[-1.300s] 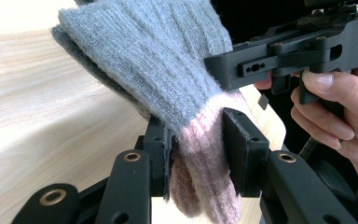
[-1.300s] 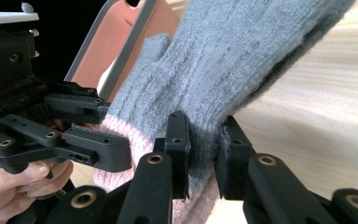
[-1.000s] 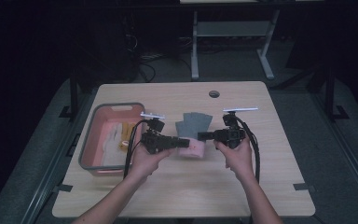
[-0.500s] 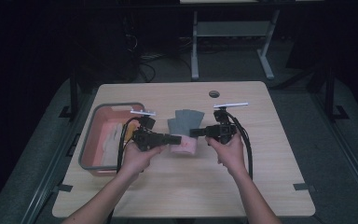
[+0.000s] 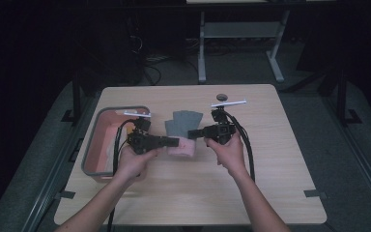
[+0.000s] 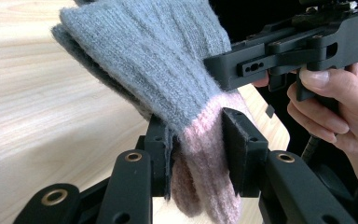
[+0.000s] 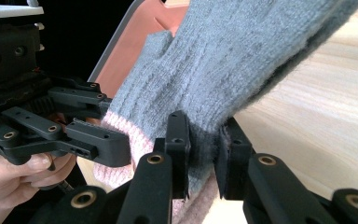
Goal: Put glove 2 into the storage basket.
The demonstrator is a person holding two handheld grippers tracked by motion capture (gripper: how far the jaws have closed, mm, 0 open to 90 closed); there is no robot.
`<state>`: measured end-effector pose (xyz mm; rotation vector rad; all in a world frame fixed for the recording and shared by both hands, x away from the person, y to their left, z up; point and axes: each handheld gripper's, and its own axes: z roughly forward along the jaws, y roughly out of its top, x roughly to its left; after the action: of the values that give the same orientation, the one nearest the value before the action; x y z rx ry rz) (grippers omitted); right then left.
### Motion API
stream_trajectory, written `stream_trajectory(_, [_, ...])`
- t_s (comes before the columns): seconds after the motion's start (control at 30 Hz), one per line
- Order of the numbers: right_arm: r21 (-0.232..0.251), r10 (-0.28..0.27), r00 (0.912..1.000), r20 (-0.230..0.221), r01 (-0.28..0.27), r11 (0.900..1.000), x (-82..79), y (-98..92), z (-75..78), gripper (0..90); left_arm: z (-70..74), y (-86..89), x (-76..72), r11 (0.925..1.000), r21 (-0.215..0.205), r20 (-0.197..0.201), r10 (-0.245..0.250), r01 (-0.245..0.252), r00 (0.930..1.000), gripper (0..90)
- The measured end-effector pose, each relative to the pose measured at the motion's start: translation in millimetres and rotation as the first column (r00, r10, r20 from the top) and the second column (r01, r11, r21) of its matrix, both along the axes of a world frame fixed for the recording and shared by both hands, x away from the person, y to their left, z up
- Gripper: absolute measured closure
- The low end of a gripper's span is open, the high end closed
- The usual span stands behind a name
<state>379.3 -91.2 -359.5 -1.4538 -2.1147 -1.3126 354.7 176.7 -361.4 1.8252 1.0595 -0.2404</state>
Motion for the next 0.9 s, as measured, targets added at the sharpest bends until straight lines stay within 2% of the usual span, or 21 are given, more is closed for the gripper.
stream_trajectory(0.37, [-0.005, 0.032, 0.9995, 0.009, -0.032, 0.999, 8.0, 19.2, 6.2, 77.0, 5.1, 19.1, 1.3, 0.9995, -0.008, 0.007, 0.029, -0.029, 0.9996, 65.1])
stream_trajectory(0.9, [0.024, 0.061, 0.998, 0.018, -0.061, 0.998, 16.3, 39.4, 9.5, 77.2, 11.1, 40.9, 1.2, 0.9981, -0.006, 0.014, 0.062, -0.062, 0.998, 65.9])
